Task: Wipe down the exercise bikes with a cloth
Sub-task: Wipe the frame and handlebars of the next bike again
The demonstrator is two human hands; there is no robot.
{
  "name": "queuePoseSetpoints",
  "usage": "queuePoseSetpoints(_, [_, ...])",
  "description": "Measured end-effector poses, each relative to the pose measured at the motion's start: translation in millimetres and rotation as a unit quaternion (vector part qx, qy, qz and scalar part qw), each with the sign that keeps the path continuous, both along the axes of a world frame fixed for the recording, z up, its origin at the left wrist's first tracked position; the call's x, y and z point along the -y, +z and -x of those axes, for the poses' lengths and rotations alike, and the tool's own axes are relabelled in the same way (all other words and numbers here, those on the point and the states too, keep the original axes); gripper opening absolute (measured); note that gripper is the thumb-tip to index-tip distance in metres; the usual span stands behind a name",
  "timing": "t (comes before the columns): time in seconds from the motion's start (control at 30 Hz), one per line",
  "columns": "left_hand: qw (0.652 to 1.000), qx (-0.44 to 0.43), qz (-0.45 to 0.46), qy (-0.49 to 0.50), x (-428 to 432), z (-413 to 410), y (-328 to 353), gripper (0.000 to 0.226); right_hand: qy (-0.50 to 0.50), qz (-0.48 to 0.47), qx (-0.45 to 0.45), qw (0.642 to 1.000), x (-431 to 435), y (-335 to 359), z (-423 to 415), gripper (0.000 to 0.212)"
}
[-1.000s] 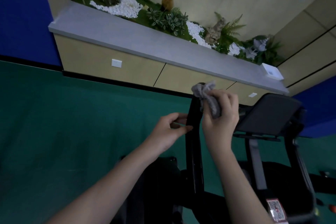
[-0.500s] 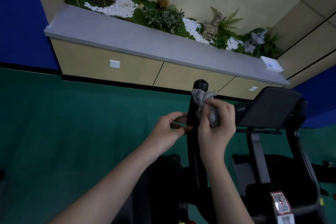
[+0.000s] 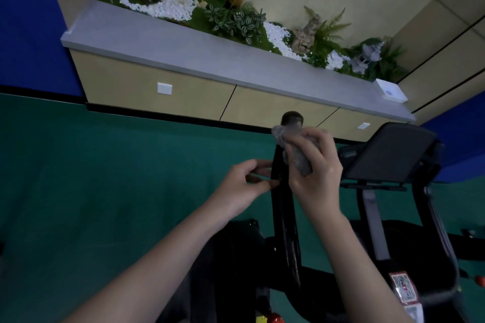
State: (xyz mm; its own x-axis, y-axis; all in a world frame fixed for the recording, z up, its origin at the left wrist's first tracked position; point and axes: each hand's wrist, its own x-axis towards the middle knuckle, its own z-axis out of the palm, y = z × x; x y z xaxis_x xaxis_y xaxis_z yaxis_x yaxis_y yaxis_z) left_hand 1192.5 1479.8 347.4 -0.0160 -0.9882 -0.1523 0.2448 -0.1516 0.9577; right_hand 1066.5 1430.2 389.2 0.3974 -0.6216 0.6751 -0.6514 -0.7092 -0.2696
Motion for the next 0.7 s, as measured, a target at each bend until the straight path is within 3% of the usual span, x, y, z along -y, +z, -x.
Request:
queuePoseSetpoints(0.17, [1.000, -0.009, -0.008, 0.001, 1, 0, -2, 0.026, 0.071, 0.022, -0.100, 0.992, 22, 33, -7, 0.013])
queuePoseSetpoints(0.37, [1.000, -0.027, -0.013, -0.008, 2, -1, -5, 0.027, 0.161, 0.019, -0.246, 0.956, 32, 42, -4, 0.009])
queuePoseSetpoints(0.5, [1.000, -0.020, -0.020, -0.007, 0, -3, -7, 0.026, 0.169, -0.005, -0.223, 0.960, 25, 34, 4, 0.011])
queuePoseSetpoints(0.7, [1.000, -0.018, -0.008, -0.004, 1, -8, -14, 0.023, 0.054, -0.044, -0.077, 0.995, -14, -4, 10, 0.011])
